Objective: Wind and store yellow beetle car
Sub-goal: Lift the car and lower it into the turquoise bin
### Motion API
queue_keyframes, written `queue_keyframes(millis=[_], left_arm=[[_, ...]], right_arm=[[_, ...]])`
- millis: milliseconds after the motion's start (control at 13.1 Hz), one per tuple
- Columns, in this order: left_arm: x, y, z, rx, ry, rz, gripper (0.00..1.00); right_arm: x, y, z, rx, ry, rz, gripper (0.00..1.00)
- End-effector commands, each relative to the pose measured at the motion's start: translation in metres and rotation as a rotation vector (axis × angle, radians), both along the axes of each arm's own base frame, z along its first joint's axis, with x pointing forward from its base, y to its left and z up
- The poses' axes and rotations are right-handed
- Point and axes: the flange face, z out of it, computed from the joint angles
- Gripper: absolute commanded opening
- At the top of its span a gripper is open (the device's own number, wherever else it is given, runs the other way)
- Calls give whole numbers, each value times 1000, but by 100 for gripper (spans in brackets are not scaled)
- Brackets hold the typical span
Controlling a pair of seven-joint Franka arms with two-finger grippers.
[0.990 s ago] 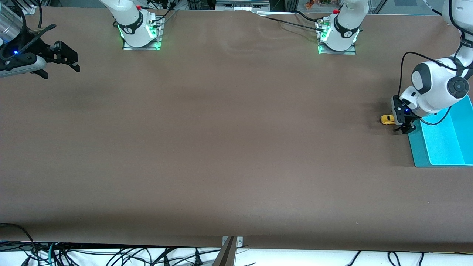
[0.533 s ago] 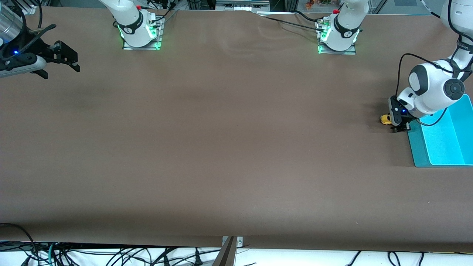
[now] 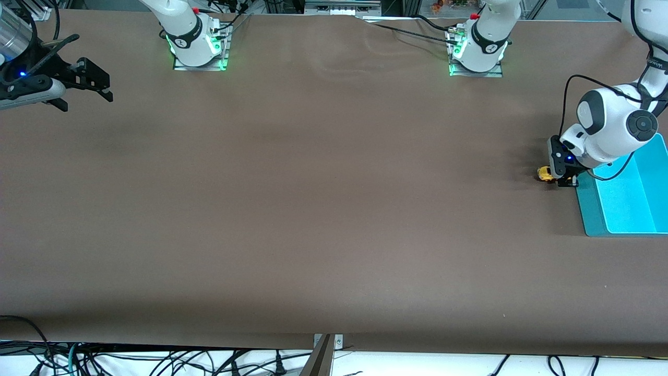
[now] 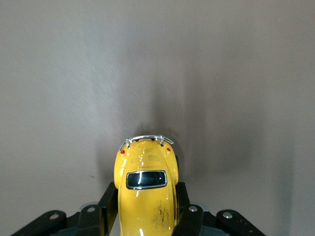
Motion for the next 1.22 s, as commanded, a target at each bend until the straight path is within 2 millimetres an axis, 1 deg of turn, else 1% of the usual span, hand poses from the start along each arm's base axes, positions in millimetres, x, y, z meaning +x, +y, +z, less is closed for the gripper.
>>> queue_keyframes(millis=[0, 76, 228, 304, 457, 533, 609, 685, 761, 837, 913, 990, 1066, 1142], left_arm=[[15, -26, 52, 31, 64, -50, 13], [29, -35, 68, 35, 81, -69, 13], [48, -38, 100, 42, 129, -65, 13], [56, -37, 115, 48, 143, -43, 13], [68, -25, 145, 60, 166, 1, 13], [69, -11, 157, 66, 183, 15, 14], [67, 8, 161, 72, 202, 38, 14], [61, 32, 162, 86, 209, 45, 15], [55, 50, 161, 110, 222, 32, 15], [52, 66, 152, 135, 237, 23, 15], [44, 91, 140, 142, 256, 43, 15], [36, 114, 119, 129, 278, 65, 16], [30, 137, 105, 115, 254, 92, 16], [24, 155, 89, 98, 234, 78, 16]], right_arm=[[-6, 0, 7, -14, -1, -8, 100], [-6, 0, 7, -14, -1, -8, 100], [-6, 0, 7, -14, -1, -8, 100], [-6, 0, 7, -14, -1, -8, 100], [-6, 1, 7, -14, 1, -7, 100], [-6, 1, 7, -14, -1, -7, 100], [-6, 1, 8, -14, -2, -7, 100], [-6, 0, 8, -13, -2, -7, 100], [-6, 0, 8, -13, -2, -7, 100], [-6, 0, 8, -13, -2, -8, 100], [-6, 0, 8, -13, -2, -8, 100], [-6, 1, 8, -14, -2, -7, 100], [-6, 1, 7, -14, -1, -7, 100], [-6, 0, 7, -14, -1, -8, 100]])
